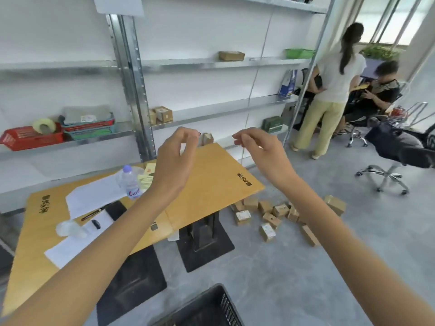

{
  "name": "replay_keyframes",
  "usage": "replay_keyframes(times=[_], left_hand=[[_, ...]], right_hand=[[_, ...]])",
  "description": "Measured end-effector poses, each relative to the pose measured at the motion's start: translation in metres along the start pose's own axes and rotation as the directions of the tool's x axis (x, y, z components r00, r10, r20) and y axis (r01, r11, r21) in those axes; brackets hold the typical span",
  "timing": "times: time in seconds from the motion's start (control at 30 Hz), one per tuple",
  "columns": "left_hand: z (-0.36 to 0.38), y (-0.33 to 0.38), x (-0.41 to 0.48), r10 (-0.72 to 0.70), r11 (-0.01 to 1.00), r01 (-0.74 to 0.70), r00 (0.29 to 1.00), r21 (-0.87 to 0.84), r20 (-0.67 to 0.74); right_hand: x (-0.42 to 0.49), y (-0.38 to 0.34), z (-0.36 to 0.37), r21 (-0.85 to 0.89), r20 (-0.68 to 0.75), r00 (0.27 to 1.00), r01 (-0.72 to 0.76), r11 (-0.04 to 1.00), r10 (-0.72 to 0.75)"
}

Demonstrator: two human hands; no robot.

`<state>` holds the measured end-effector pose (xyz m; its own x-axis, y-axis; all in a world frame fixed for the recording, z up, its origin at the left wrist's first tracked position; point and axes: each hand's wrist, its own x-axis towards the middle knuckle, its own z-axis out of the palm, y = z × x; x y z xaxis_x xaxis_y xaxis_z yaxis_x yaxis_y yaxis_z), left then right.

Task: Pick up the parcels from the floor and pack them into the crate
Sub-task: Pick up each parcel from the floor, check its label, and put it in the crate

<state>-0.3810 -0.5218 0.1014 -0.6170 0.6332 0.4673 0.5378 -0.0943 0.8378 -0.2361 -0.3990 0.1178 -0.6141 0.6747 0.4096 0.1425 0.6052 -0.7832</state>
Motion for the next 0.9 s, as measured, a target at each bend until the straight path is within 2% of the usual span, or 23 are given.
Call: replay_keyframes(times=[0.3, 0.47, 0.7, 0.9], left_hand=[[0.129, 0.035, 0.005, 0.16, 0.981, -0.182, 0.957, 0.071, 0.241], [0.217, 0.049, 0.021, 0.167, 0.979, -0.191, 0.953, 0.072, 0.253], [0.349, 0.068, 0.049, 0.119, 0.988, -0.139, 0.96, 0.066, 0.252], [0.431, 0.077, 0.061, 0.1, 0.991, -0.119, 0.957, 0.056, 0.274]], right_hand=[[-0.036, 0.08, -0.153, -0.153, -0.183, 0.982, -0.082, 0.985, 0.053], [-0.035, 0.139, -0.238, -0.159, -0.23, 0.968, -0.138, 0.978, 0.099], [-0.006, 0.219, -0.337, -0.176, -0.171, 0.978, -0.151, 0.973, 0.121], [0.004, 0.276, -0.404, -0.165, -0.185, 0.972, -0.177, 0.97, 0.146]])
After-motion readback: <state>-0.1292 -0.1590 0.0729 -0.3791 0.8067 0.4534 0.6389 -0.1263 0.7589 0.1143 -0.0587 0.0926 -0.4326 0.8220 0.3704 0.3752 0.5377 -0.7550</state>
